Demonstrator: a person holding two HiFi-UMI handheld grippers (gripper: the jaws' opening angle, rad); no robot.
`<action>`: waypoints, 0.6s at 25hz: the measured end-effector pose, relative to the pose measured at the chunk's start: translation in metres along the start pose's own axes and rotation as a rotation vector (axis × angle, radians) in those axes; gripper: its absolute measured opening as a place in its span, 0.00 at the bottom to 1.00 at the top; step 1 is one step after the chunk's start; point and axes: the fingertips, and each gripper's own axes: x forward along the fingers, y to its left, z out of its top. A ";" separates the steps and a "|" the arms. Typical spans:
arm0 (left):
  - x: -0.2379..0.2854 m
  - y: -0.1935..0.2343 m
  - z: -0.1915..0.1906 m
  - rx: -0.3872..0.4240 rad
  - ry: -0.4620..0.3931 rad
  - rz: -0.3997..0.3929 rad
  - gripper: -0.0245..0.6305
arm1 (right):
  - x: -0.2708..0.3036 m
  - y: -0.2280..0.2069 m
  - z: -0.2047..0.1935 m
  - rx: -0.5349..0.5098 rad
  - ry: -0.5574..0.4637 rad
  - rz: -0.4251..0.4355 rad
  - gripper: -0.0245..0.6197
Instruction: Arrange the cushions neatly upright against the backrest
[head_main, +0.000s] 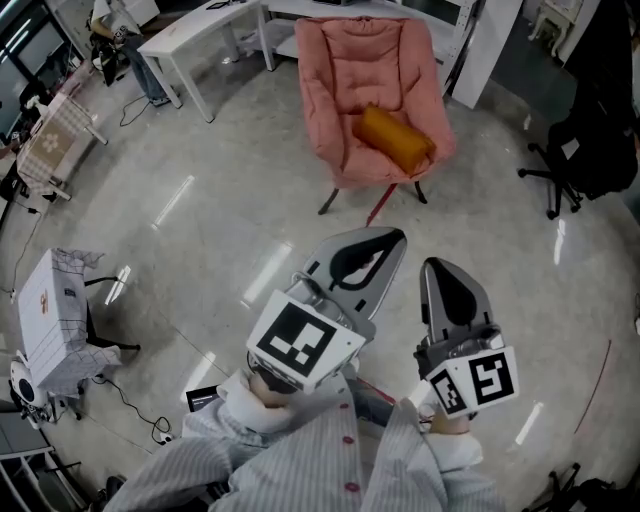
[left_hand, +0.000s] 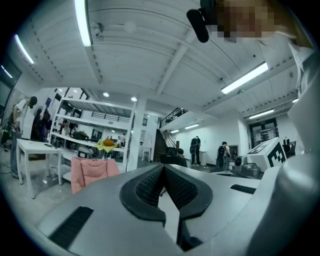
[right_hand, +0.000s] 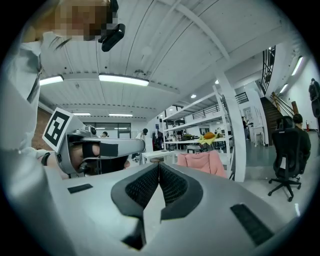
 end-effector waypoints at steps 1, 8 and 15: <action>0.005 0.007 0.000 0.000 0.001 0.001 0.05 | 0.007 -0.004 0.000 0.001 0.001 -0.001 0.06; 0.061 0.064 0.004 0.010 0.000 -0.036 0.05 | 0.078 -0.043 0.004 0.000 0.014 -0.016 0.06; 0.114 0.129 0.012 0.017 0.005 -0.077 0.05 | 0.153 -0.082 0.018 -0.012 0.010 -0.046 0.06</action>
